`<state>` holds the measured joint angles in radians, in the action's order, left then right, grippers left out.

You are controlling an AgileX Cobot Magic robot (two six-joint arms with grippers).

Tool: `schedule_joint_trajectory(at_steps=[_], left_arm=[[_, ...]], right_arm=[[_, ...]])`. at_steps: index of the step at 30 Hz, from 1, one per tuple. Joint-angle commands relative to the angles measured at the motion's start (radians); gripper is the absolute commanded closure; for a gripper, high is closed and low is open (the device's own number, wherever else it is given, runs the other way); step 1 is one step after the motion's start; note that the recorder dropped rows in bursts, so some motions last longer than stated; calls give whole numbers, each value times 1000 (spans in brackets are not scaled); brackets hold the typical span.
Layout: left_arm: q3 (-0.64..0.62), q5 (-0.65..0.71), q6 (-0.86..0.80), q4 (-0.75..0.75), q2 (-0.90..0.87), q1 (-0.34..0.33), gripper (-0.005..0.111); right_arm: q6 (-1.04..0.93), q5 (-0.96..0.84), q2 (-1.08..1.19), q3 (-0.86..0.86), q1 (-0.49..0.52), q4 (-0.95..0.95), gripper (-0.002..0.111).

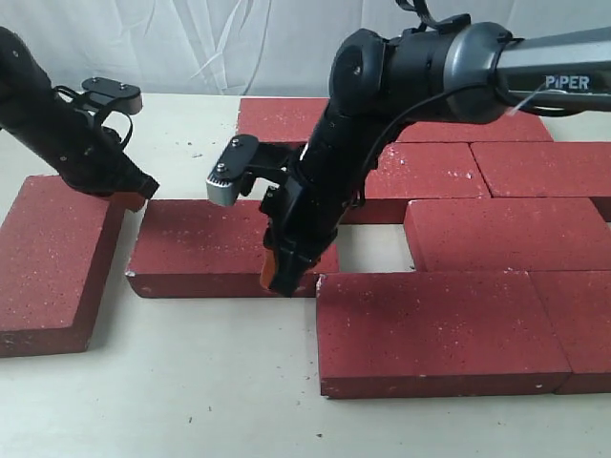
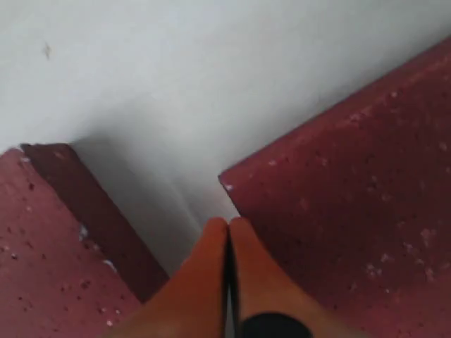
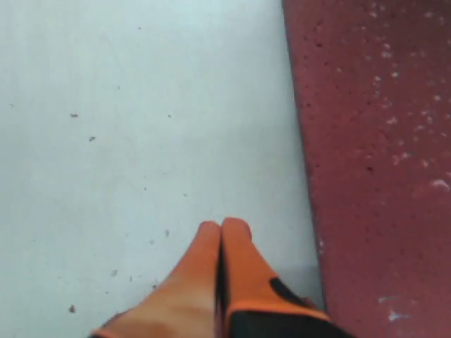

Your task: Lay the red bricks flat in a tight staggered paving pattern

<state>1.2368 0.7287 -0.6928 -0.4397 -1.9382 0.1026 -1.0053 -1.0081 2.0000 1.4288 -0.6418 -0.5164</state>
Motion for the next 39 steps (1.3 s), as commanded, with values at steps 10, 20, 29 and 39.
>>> schedule_joint_trajectory(at_steps=[10, 20, 29, 39], left_arm=[[-30, -8, 110, 63, 7, -1, 107], [-49, -34, 110, 63, 7, 20, 107], [-51, -12, 109, 68, -33, 29, 107], [-37, -26, 107, 42, -60, 57, 107]], right_arm=[[260, 64, -54, -14, 218, 168, 109], [286, 104, -54, -29, 349, 160, 109], [282, 126, -54, -29, 363, 114, 109], [282, 128, -54, -29, 363, 112, 109]])
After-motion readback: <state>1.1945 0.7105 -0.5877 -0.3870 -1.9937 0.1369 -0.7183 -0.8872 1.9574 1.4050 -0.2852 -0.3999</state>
